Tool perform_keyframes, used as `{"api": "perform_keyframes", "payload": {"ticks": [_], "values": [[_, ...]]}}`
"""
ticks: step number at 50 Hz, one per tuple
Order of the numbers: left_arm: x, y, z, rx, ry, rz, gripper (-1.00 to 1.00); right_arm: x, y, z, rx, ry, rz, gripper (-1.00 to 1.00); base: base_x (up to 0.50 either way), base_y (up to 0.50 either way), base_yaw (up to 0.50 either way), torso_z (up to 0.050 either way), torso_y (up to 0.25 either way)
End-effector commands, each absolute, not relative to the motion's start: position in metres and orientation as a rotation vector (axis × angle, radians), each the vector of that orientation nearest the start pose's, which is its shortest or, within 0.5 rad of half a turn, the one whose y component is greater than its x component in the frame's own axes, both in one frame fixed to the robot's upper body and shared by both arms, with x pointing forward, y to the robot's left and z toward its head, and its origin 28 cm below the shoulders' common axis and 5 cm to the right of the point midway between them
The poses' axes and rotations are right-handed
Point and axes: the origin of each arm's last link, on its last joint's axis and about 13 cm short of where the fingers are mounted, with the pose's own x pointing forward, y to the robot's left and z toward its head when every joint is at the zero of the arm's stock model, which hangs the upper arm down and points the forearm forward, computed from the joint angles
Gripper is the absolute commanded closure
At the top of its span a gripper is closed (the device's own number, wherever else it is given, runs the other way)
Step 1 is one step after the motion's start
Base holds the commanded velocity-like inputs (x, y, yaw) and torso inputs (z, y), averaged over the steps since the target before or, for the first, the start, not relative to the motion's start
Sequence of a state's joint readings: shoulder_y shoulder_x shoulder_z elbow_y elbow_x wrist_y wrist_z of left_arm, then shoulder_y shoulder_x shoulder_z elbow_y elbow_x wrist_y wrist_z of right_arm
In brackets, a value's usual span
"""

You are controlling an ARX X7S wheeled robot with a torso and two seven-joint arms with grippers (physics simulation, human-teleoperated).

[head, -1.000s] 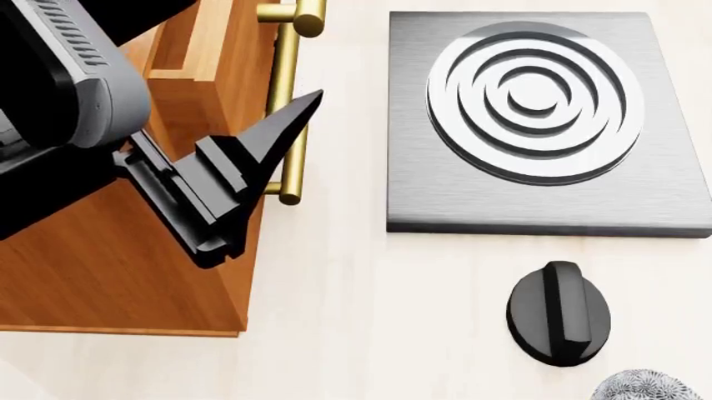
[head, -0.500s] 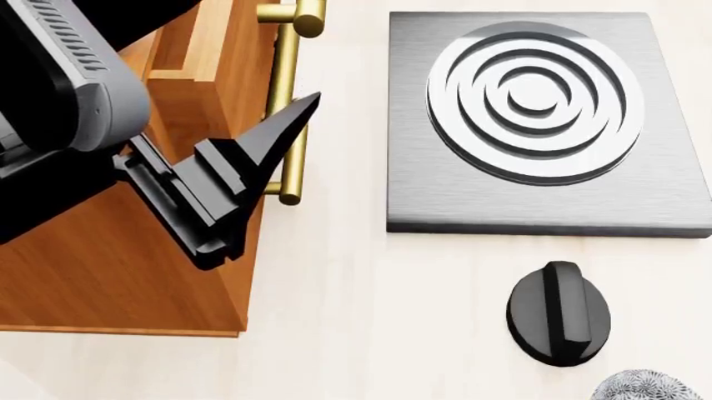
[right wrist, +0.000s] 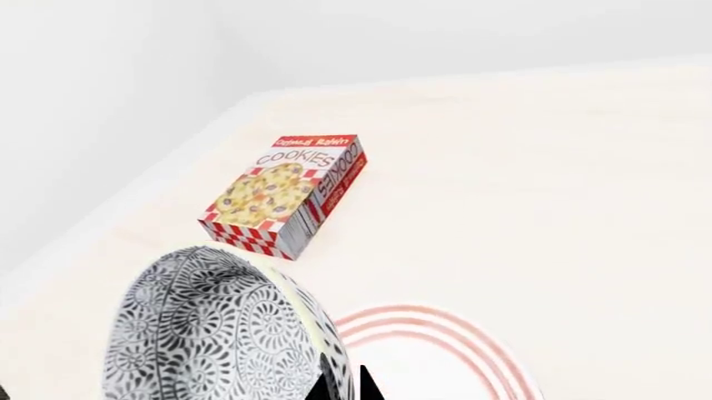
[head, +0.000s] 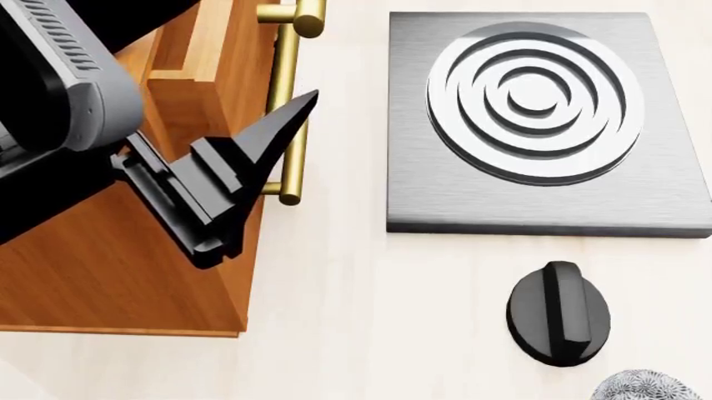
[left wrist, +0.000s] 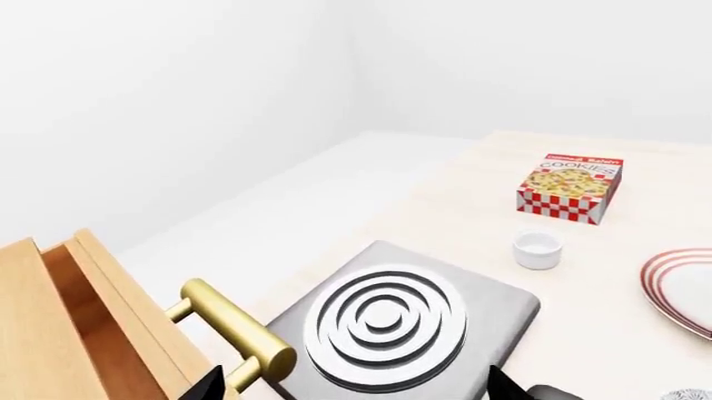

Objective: Pick the akita bowl on the wooden cabinet and place it on the plate.

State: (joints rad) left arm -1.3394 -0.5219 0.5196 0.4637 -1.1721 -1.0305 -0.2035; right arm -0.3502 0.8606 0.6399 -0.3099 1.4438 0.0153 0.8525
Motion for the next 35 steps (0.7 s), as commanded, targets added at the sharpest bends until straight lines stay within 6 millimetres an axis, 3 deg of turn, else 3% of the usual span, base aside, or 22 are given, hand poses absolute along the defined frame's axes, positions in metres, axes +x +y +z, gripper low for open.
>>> {"api": "perform_keyframes", "payload": {"ticks": [1, 15, 35], "values": [[0.257, 0.189, 0.327, 0.342, -0.203, -0.738, -1.00, 0.160, -0.307, 0.181, 0.563, -0.150, -0.885, 1.00, 0.00, 0.00, 0.00, 0.000, 0.000], [0.258, 0.189, 0.326, 0.345, -0.193, -0.734, -1.00, 0.156, -0.321, 0.178, 0.550, -0.139, -0.933, 1.00, 0.00, 0.00, 0.00, 0.000, 0.000], [0.262, 0.188, 0.319, 0.346, -0.179, -0.736, -1.00, 0.182, -0.314, 0.179, 0.501, -0.090, -0.857, 1.00, 0.00, 0.00, 0.00, 0.000, -0.002]]}}
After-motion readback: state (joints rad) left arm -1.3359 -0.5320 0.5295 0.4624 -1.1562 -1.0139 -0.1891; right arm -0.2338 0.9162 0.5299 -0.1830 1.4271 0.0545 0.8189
